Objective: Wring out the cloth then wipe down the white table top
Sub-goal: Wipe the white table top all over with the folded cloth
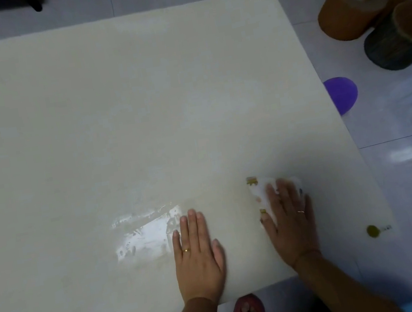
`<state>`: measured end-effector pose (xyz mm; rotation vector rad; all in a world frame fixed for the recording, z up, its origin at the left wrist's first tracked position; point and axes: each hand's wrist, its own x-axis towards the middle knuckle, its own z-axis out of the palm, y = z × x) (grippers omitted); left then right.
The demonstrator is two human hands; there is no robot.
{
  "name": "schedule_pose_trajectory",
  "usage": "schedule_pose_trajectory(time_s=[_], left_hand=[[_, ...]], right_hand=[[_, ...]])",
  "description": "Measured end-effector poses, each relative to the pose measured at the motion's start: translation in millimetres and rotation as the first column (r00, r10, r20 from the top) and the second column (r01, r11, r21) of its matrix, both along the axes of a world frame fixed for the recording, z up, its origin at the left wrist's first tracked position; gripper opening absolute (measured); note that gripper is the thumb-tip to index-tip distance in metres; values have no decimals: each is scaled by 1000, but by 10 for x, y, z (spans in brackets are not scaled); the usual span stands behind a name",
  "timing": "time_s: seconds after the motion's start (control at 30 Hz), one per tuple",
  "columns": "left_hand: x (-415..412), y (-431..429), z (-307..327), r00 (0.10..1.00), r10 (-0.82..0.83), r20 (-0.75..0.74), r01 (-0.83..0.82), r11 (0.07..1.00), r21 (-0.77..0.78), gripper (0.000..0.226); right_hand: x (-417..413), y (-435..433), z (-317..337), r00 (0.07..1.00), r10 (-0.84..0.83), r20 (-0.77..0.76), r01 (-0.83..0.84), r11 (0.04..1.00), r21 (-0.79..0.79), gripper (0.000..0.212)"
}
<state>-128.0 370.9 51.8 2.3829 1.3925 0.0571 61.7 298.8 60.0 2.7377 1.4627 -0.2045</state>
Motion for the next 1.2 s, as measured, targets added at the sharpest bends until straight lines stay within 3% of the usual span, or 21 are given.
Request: schedule_pose_trajectory(time_s=[0.07,0.1,0.17,0.23,0.33,0.4,0.5,0.63,0.7,0.77,0.83,0.87,0.93,1.0,1.2], left_hand=[[15,3,-4,1000,6,-13,-6,1000,-5,61],[15,3,4,1000,5,-16,-5,1000,-15,61],[-3,-3,13,1000,-1,-29,0,1000,-23,61],[-15,-1,8,998,-11,-55,10,1000,-12,61],[-10,-1,-5,999,-5,-44,5,1000,-4,61],[-8,-12,-7,999,-4,-34,4,1000,-6,61],[-9,-35,-20,999,1,-33,0,1000,6,61],[9,-47,-40,999,12,-42,-11,1000,3,62],[12,-52,-36,999,9,-47,-8,1000,6,62],[8,-53,-19,999,-2,-53,2,1000,-2,62],[1,-48,5,998,-12,-60,11,1000,-17,63],[-7,-46,22,998,-21,-61,20,999,-25,64],[-21,-22,63,996,-43,-77,41,999,-21,65],[8,10,109,995,-58,-79,58,998,-6,66],[519,-49,168,992,-124,9,124,992,-13,65]], right_hand=[[-199,4,32,969,-244,-40,246,969,39,63],[-395,-1,29,959,-278,-59,281,958,56,64],[-839,-85,-28,988,-131,-77,137,987,80,66],[-1104,-297,-82,983,160,-91,-155,986,58,68],[-680,-583,-172,917,393,-65,-391,919,43,69],[-254,-698,-132,952,306,-23,-305,952,22,66],[209,-798,-26,1000,17,-1,-17,1000,13,64],[-231,-548,32,927,-372,-54,375,923,83,67],[-677,-458,28,972,-231,-44,234,969,75,66],[-927,-538,33,995,76,-64,-74,997,33,67],[-642,-681,31,951,304,-64,-302,953,37,66],[-408,-770,40,948,315,-46,-314,949,27,67],[138,-966,78,995,93,-32,-92,996,13,67],[549,-1089,154,981,-188,-42,189,982,22,64],[330,-669,122,865,-493,-89,501,858,115,50]])
